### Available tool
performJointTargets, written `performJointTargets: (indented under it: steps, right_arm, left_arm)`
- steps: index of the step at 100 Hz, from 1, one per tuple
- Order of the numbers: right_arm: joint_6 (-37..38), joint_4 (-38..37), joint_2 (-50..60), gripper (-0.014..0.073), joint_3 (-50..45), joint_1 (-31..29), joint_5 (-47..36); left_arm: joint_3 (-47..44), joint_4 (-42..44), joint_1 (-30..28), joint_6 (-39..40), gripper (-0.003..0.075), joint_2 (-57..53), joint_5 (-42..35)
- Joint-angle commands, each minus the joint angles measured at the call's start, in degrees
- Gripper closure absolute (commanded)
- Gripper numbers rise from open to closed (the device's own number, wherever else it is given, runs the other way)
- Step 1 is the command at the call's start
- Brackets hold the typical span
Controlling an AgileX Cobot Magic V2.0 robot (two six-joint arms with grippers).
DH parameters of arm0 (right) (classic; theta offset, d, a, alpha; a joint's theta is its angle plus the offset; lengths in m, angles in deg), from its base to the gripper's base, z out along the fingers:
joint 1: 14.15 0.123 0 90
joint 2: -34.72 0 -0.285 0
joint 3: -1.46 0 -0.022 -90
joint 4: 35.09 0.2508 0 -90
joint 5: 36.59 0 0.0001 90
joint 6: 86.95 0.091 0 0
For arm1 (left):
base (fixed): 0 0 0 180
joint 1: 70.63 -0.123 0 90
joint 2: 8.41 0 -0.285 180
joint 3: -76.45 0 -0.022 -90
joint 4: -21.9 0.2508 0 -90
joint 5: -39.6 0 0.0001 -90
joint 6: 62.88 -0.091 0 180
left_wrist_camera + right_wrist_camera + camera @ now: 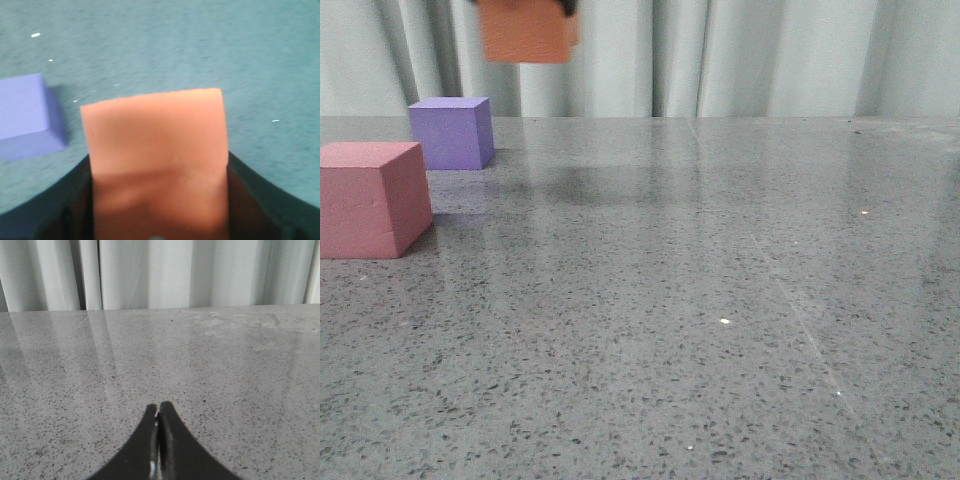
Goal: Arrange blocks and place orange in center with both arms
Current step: 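Close the left gripper on the orange cube and lift it, then carry the orange cube between the pink and purple cubes, lower it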
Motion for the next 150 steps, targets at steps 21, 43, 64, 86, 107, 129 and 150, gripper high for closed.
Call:
performJointTargets:
  steps: [21, 43, 64, 86, 107, 129, 150]
  right_arm:
    - [-0.4, 0.2, 1.1, 0.0713, 0.8, -0.3, -5.1]
    - [-0.4, 0.2, 1.1, 0.0713, 0.8, -0.3, -5.1]
    - [-0.4, 0.2, 1.1, 0.0713, 0.8, -0.3, -5.1]
    - [-0.4, 0.2, 1.1, 0.0713, 0.8, -0.3, -5.1]
    - [-0.4, 0.2, 1.1, 0.0713, 0.8, -0.3, -5.1]
    - [-0.4, 0.2, 1.1, 0.0713, 0.8, -0.3, -5.1]
    - [-0.4, 0.2, 1.1, 0.0713, 0.8, -0.3, -5.1]
  left_arm:
    - [-7.2, 1.3, -7.4, 0.0, 0.0543, -6.1, -5.8]
    - [-11.7, 1.3, -9.5, 0.0, 0.0543, -6.1, -8.8]
    - [-14.6, 1.3, -11.8, -0.1, 0.0543, -6.1, -11.9]
    - [-16.4, 0.7, -12.5, -3.0, 0.0543, -6.0, -13.6]
    - [-16.4, 0.2, -12.5, -3.0, 0.0543, -4.9, -15.0]
    - [-16.4, 0.2, -12.5, -3.0, 0.0543, -2.9, -15.8]
    - [-16.4, 0.2, -12.5, -3.0, 0.0543, -2.1, -15.9]
